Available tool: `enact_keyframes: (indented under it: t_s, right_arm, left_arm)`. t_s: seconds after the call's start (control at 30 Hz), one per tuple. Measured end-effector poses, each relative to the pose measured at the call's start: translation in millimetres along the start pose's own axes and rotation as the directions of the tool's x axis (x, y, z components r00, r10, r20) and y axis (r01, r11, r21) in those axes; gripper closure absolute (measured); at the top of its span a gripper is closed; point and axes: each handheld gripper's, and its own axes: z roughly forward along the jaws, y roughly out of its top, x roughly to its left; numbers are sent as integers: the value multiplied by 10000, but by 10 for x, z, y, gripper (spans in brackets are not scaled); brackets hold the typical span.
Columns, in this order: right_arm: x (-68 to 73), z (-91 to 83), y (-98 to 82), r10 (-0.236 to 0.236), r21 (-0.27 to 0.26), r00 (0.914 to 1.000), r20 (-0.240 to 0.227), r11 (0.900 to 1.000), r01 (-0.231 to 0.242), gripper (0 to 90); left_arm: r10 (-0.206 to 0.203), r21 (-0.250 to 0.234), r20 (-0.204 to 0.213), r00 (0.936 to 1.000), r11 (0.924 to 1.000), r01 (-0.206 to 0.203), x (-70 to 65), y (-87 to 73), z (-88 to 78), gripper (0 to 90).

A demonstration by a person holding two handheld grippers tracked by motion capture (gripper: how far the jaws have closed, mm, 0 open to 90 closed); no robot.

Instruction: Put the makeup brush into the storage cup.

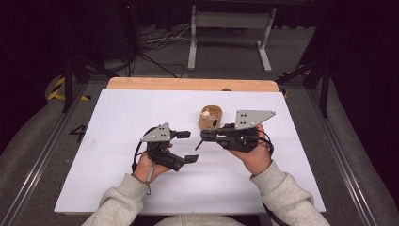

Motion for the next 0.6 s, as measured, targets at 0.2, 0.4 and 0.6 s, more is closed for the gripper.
enact_keyframes:
  t_s: [0.2,0.4,0.6]
  right_arm:
    - [-105,-61,51,-4,-3,9992,392,10000,4,856]
    - [-201,-106,94,13,14,9961,877,10000,-14,856]
    - [-297,-155,104,134,27,9906,1358,9999,-139,856]
  left_arm:
    - [18,-95,-244,9997,10000,-20,-20,9,-82,82]
    - [-27,-162,-474,9989,9999,19,-37,-4,-194,77]
    - [-109,-204,-673,9977,9997,96,-23,-43,-310,75]
